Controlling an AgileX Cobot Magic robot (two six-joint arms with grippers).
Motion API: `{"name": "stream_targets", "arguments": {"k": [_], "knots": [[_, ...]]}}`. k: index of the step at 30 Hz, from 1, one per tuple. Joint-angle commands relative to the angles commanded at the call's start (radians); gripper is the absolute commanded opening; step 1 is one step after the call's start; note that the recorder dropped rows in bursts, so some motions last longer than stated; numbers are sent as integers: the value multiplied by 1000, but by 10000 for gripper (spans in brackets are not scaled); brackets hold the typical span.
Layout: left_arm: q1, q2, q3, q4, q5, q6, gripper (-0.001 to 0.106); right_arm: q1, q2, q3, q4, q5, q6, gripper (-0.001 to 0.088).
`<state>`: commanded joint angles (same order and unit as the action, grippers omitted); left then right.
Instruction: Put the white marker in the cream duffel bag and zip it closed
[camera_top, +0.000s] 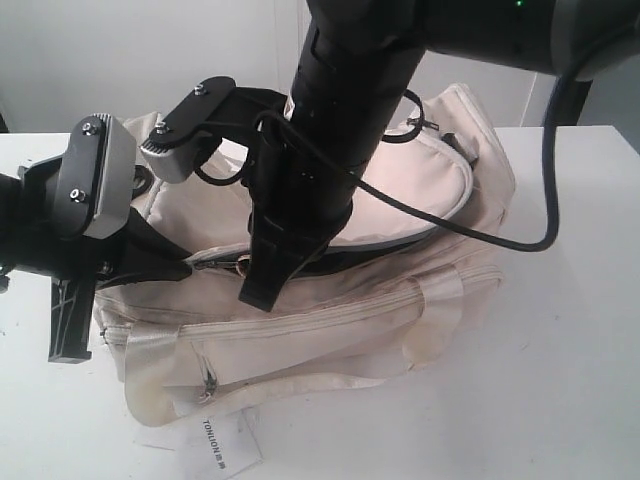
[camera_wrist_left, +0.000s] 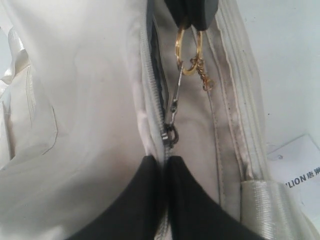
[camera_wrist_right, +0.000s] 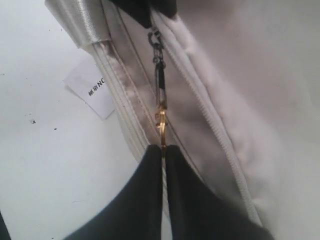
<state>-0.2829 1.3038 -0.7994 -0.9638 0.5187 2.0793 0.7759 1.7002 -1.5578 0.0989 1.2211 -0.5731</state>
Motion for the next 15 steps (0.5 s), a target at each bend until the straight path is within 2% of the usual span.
{"name": "stream_targets", "arguments": {"k": [15], "knots": [[0, 0, 0, 0, -13, -22, 0, 0, -3, 11, -10, 0, 0, 0]]}}
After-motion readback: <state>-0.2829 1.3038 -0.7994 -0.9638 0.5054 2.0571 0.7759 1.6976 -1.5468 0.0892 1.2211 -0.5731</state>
